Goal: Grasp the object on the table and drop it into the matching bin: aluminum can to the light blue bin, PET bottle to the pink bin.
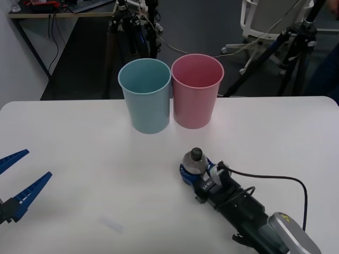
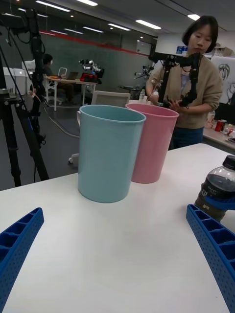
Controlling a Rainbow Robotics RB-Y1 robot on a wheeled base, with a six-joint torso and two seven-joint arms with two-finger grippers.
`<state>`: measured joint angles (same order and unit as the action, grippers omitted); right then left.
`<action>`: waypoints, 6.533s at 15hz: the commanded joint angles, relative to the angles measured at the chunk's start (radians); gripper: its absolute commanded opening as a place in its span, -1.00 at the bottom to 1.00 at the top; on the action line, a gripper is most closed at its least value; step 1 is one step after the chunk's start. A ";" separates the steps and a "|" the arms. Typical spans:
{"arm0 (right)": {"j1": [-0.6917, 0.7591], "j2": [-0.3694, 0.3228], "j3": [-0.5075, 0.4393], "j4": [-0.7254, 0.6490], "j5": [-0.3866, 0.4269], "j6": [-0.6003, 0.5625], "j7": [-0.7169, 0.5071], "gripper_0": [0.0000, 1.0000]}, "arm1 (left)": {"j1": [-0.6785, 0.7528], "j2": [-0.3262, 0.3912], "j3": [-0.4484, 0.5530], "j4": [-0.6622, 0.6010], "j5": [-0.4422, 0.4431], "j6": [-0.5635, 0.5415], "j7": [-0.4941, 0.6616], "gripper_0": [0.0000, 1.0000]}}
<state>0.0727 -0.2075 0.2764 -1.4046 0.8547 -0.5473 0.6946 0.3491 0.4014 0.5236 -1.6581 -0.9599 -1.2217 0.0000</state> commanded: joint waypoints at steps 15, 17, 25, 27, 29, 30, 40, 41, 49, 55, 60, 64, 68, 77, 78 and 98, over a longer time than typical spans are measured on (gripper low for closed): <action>0.252 -0.507 -0.071 -0.462 -0.391 0.073 -0.067 -1.00 | 0.000 0.000 0.000 0.000 0.000 0.000 0.000 1.00; 0.252 -0.599 -0.082 -0.530 -0.496 0.138 -0.073 -1.00 | 0.000 0.000 0.000 0.000 0.000 0.000 0.000 1.00; 0.084 -0.839 -0.103 -0.702 -0.830 0.382 -0.095 -1.00 | 0.000 0.000 0.000 0.000 0.000 0.000 0.000 1.00; -0.011 -0.848 -0.069 -0.689 -0.865 0.423 -0.110 -1.00 | 0.000 0.000 0.000 0.000 0.000 0.000 0.000 1.00; -0.105 -0.869 -0.028 -0.668 -0.876 0.460 -0.127 -1.00 | 0.000 0.000 0.000 0.000 0.000 0.000 0.000 1.00; -0.179 -0.888 0.010 -0.649 -0.885 0.484 -0.149 -1.00 | 0.000 0.000 0.000 0.000 0.000 0.000 0.000 1.00; -0.803 -0.785 0.379 -0.223 -0.933 0.495 -0.307 -1.00 | 0.000 0.000 0.000 0.000 0.000 0.000 0.000 1.00; -0.826 -0.773 0.392 -0.192 -0.933 0.495 -0.305 -1.00 | 0.000 0.000 0.000 0.000 0.000 0.000 0.000 1.00; -0.958 -0.624 0.471 0.038 -0.905 0.500 -0.296 -1.00 | 0.000 0.000 0.000 0.000 0.000 0.000 0.000 1.00; -0.967 -0.576 0.477 0.078 -0.859 0.512 -0.305 -1.00 | 0.000 0.000 0.000 0.000 0.000 0.000 0.000 1.00; -0.969 -0.561 0.477 0.082 -0.833 0.518 -0.322 0.59 | 0.000 0.000 0.000 0.000 0.000 0.000 0.000 1.00; -0.969 -0.550 0.471 0.082 -0.833 0.520 -0.336 1.00 | 0.000 0.000 0.000 0.000 0.000 0.000 0.000 1.00; -0.969 -0.552 0.471 0.076 -0.833 0.520 -0.337 1.00 | 0.000 0.000 0.000 0.000 0.000 0.000 0.000 1.00; -0.953 -0.590 0.463 0.032 -0.858 0.523 -0.326 1.00 | 0.000 0.000 0.000 0.000 0.000 0.000 0.000 1.00; -0.944 -0.610 0.463 0.007 -0.890 0.524 -0.322 1.00 | 0.000 0.000 0.000 0.000 0.000 0.000 0.000 1.00; -0.189 -0.923 0.013 -0.430 -0.813 0.128 -0.245 1.00 | 0.000 0.000 0.000 0.000 0.000 0.000 0.000 1.00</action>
<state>-0.1487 -1.1314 0.3115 -1.8336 0.0245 -0.3970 0.4493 0.3491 0.4014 0.5236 -1.6581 -0.9599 -1.2217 0.0000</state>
